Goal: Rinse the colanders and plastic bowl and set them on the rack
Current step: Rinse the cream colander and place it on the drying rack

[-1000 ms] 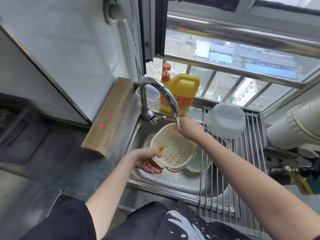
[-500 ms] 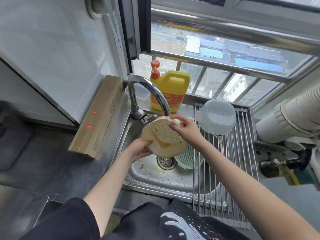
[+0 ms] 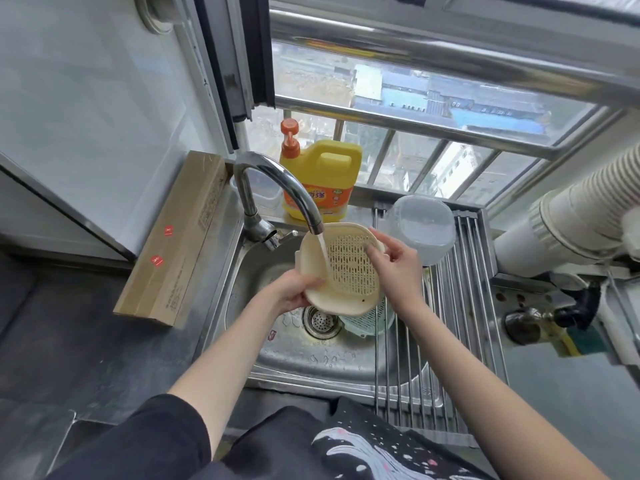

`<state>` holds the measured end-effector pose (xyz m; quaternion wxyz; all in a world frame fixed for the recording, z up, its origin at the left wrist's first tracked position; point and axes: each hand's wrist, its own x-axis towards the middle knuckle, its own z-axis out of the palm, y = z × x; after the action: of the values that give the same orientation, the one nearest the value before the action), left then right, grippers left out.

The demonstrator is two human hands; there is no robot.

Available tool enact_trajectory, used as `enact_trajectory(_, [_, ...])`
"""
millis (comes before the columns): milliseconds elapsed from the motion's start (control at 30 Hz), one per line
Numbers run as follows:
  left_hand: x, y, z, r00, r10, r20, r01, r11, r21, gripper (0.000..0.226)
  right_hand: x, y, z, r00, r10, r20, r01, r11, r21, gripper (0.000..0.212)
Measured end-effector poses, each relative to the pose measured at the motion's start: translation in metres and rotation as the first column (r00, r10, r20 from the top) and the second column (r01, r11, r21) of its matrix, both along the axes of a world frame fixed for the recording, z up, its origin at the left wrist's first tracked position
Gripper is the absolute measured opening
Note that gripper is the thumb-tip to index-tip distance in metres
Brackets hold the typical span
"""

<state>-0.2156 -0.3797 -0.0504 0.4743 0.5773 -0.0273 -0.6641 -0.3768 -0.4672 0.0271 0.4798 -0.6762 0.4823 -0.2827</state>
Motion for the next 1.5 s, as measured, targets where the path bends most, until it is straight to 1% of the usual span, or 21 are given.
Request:
enact_trajectory(100, [-0.006, -0.002, -0.001, 0.995, -0.103, 0.009, 0.102, 0.993, 0.06, 0.035, 0.006, -0.006, 0.012, 0.988, 0.049, -0.149, -0.071, 0.987, -0.145, 0.031])
enact_trajectory(200, [-0.017, -0.008, -0.006, 0.987, -0.161, -0.021, 0.162, 0.973, 0.162, 0.035, 0.014, -0.016, 0.028, 0.922, 0.122, -0.367, -0.201, 0.962, -0.186, 0.033])
enact_trajectory(300, [-0.027, -0.011, -0.005, 0.952, -0.27, -0.144, 0.296, 0.931, 0.212, 0.027, 0.022, -0.031, 0.039, 0.835, 0.146, -0.53, -0.25, 0.959, -0.13, 0.036])
enact_trajectory(400, [-0.029, -0.004, 0.006, 0.89, -0.346, -0.298, 0.396, 0.909, 0.128, 0.019, 0.018, -0.052, 0.04, 0.77, 0.181, -0.611, -0.207, 0.978, 0.029, 0.035])
enact_trajectory(467, [-0.021, 0.005, 0.017, 0.854, -0.421, -0.304, 0.463, 0.883, 0.079, 0.021, 0.009, -0.059, 0.037, 0.795, 0.262, -0.548, -0.144, 0.958, 0.249, 0.031])
enact_trajectory(567, [0.001, 0.023, 0.03, 0.81, -0.508, -0.294, 0.536, 0.844, 0.018, 0.04, -0.01, -0.059, 0.023, 0.879, 0.325, -0.349, -0.089, 0.831, 0.549, 0.028])
enact_trajectory(600, [0.008, 0.028, 0.034, 0.811, -0.497, -0.308, 0.526, 0.851, 0.011, 0.046, -0.015, -0.058, 0.014, 0.908, 0.315, -0.277, -0.086, 0.786, 0.613, 0.031])
enact_trajectory(667, [0.018, 0.036, 0.039, 0.859, -0.424, -0.287, 0.442, 0.897, 0.0, 0.041, -0.019, -0.05, -0.006, 0.95, 0.264, -0.165, -0.075, 0.708, 0.702, 0.033])
enact_trajectory(767, [0.028, 0.045, 0.044, 0.928, -0.34, -0.151, 0.342, 0.94, -0.011, 0.032, -0.017, -0.03, -0.025, 0.977, 0.206, -0.049, -0.097, 0.642, 0.761, 0.028])
enact_trajectory(833, [0.034, 0.048, 0.046, 0.937, -0.345, -0.045, 0.346, 0.938, 0.008, 0.037, -0.012, -0.019, -0.034, 0.974, 0.222, -0.056, -0.115, 0.685, 0.719, 0.026])
enact_trajectory(867, [0.036, 0.048, 0.047, 0.936, -0.352, 0.019, 0.352, 0.936, 0.017, 0.038, -0.009, -0.016, -0.037, 0.961, 0.257, -0.097, -0.132, 0.742, 0.658, 0.027])
enact_trajectory(933, [0.039, 0.049, 0.047, 0.927, -0.342, 0.155, 0.342, 0.939, 0.022, 0.033, -0.002, -0.01, -0.044, 0.916, 0.322, -0.241, -0.197, 0.881, 0.43, 0.027])
enact_trajectory(967, [0.04, 0.049, 0.045, 0.922, -0.32, 0.219, 0.324, 0.946, 0.02, 0.031, 0.001, -0.009, -0.048, 0.902, 0.307, -0.304, -0.219, 0.932, 0.289, 0.027])
enact_trajectory(1033, [0.04, 0.049, 0.04, 0.908, -0.251, 0.335, 0.258, 0.966, 0.023, 0.042, 0.004, -0.006, -0.052, 0.901, 0.254, -0.351, -0.243, 0.967, 0.076, 0.026])
enact_trajectory(1100, [0.04, 0.051, 0.033, 0.886, -0.174, 0.43, 0.18, 0.983, 0.029, 0.06, 0.003, -0.003, -0.053, 0.872, 0.277, -0.403, -0.331, 0.941, -0.07, 0.031])
enact_trajectory(1167, [0.039, 0.053, 0.029, 0.822, -0.166, 0.546, 0.181, 0.983, 0.026, 0.073, 0.0, 0.0, -0.054, 0.766, 0.377, -0.521, -0.505, 0.854, -0.125, 0.041])
enact_trajectory(1267, [0.034, 0.053, 0.022, 0.738, -0.173, 0.652, 0.212, 0.977, 0.02, 0.075, -0.001, 0.009, -0.053, 0.537, 0.564, -0.627, -0.705, 0.709, 0.034, 0.059])
enact_trajectory(1300, [0.032, 0.053, 0.02, 0.739, -0.155, 0.656, 0.197, 0.98, 0.01, 0.074, 0.0, 0.012, -0.054, 0.474, 0.587, -0.656, -0.737, 0.673, 0.069, 0.065])
enact_trajectory(1367, [0.029, 0.051, 0.02, 0.768, -0.108, 0.631, 0.153, 0.988, -0.017, 0.074, 0.002, 0.02, -0.059, 0.39, 0.538, -0.747, -0.773, 0.633, 0.052, 0.07])
enact_trajectory(1433, [0.025, 0.046, 0.022, 0.834, -0.04, 0.55, 0.099, 0.992, -0.077, 0.077, 0.005, 0.03, -0.064, 0.354, 0.443, -0.823, -0.76, 0.649, 0.023, 0.071])
enact_trajectory(1500, [0.019, 0.042, 0.026, 0.883, 0.011, 0.47, 0.058, 0.99, -0.131, 0.075, 0.01, 0.045, -0.068, 0.33, 0.44, -0.835, -0.753, 0.656, 0.048, 0.074])
